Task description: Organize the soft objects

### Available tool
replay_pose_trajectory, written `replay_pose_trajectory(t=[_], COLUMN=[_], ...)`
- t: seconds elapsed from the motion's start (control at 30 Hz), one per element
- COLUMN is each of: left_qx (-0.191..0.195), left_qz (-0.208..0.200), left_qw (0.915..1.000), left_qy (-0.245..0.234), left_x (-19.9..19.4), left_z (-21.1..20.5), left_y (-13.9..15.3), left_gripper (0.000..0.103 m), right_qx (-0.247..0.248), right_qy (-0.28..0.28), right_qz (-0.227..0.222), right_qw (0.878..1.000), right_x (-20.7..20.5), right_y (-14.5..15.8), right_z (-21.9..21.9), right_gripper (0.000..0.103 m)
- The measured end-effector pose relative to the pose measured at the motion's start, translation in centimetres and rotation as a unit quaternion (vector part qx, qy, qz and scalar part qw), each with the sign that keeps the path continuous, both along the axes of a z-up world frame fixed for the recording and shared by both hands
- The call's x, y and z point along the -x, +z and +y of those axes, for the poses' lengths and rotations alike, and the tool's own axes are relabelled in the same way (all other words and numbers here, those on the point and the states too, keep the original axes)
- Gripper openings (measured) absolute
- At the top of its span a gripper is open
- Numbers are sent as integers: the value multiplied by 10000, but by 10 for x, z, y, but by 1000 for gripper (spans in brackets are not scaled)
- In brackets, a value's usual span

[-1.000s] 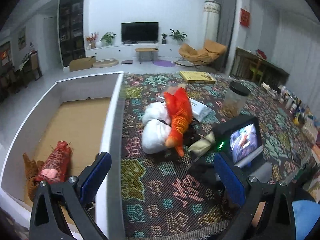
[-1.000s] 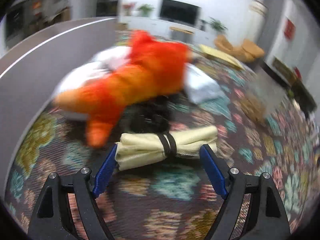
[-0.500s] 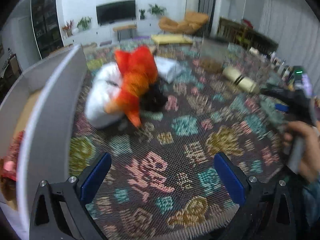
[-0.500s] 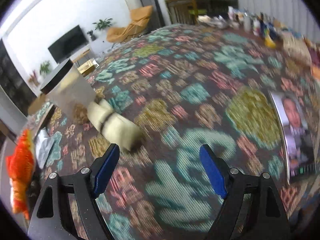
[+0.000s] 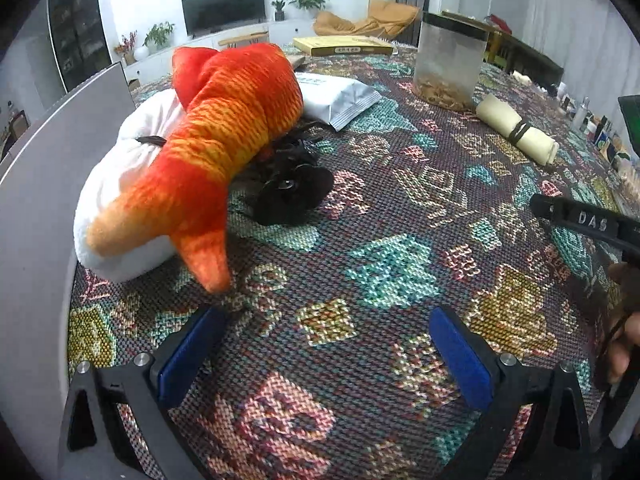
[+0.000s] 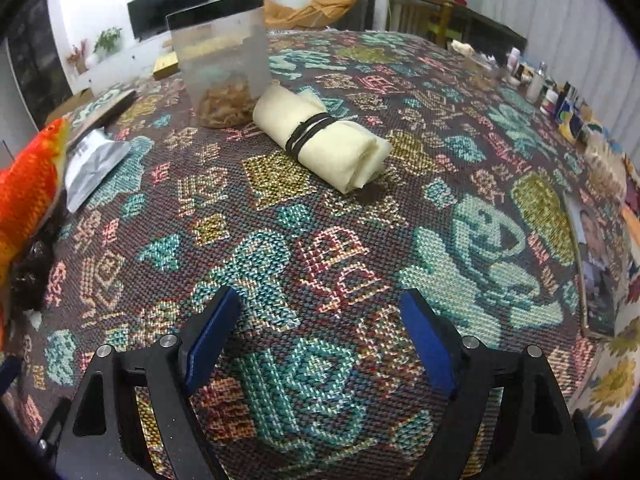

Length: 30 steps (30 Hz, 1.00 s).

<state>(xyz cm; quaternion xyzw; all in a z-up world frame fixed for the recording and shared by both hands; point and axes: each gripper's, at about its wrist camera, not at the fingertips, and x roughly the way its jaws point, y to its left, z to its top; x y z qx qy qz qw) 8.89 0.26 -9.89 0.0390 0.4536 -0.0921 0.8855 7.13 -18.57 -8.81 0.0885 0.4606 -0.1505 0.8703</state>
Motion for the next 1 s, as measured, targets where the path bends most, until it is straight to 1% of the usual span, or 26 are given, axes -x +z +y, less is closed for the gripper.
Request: replay_pose_trajectory(t=[0.03,0.1,0.2,1.0], left_qx=[-6,-5,-3,-3], left_qz=[-10,-23,-33,-38], left_qw=[10000,10000,10000,10000], left_qy=[-10,-9,-6,-3], left_x=[0,0,1,1], left_z=[0,-1,-1,-1], left_y=[0,0,0,0], left_gripper=[103,103,103,103], right_qx=[-49,77,90,145], right_qy=[9,33,-5,-46], right_qz=[-35,13,-27,-93], right_qw=[10000,10000,10000,9998], right_x=[0,-3,-5,-7], right_y=[0,-2,-2,-4], right_z=[-1,4,5,5], right_gripper=[91,93,95,96])
